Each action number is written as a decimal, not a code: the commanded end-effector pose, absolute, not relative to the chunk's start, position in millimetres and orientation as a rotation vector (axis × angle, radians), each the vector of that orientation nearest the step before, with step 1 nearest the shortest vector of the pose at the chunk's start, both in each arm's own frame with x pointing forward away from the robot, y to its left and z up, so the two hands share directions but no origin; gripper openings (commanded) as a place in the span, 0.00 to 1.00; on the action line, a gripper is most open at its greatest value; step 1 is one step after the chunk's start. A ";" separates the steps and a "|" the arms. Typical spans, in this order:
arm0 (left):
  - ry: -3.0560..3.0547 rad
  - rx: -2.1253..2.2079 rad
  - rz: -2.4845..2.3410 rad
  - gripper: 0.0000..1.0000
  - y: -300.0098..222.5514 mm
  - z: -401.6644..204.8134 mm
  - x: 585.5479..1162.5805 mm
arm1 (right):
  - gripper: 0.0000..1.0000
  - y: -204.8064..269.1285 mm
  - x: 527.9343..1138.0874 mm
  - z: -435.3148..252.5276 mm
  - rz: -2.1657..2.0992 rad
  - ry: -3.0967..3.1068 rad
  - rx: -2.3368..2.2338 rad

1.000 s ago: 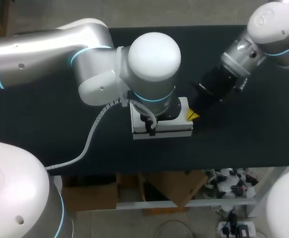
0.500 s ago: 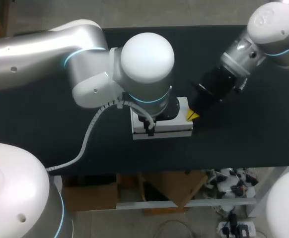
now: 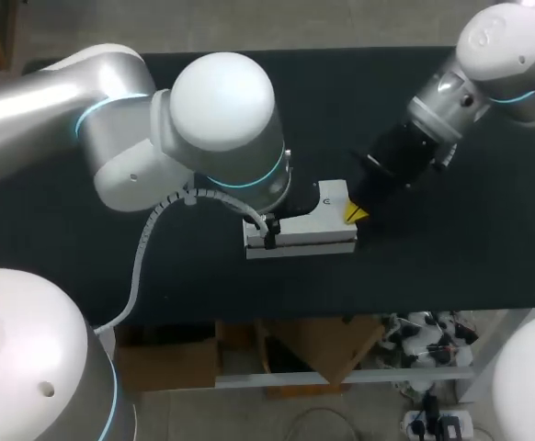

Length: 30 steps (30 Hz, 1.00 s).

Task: Assemble the packaging by folding the flat box into shape, placing the metal phone stand inside, and closing the box properly

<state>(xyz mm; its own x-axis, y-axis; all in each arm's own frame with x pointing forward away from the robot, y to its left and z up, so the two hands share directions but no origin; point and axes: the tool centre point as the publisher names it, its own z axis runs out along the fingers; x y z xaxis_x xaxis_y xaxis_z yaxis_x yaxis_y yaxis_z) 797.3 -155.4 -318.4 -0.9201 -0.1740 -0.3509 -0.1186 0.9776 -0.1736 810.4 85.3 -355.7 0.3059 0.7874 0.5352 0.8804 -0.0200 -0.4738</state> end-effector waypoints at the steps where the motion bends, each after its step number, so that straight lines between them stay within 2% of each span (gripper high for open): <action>1: 2.770 -0.254 -0.335 0.00 -142.8 -313.4 802.6 | 0.00 86.2 812.1 -357.7 -0.151 -1.494 -1.812; 11: 2.866 -0.374 -0.409 0.00 -138.8 -332.5 819.2 | 0.00 85.8 812.1 -358.1 -0.151 -1.492 -1.811; 30: 2.911 -0.338 -0.412 0.00 -140.6 -347.4 808.0 | 0.00 85.5 812.9 -360.5 -0.146 -1.487 -1.812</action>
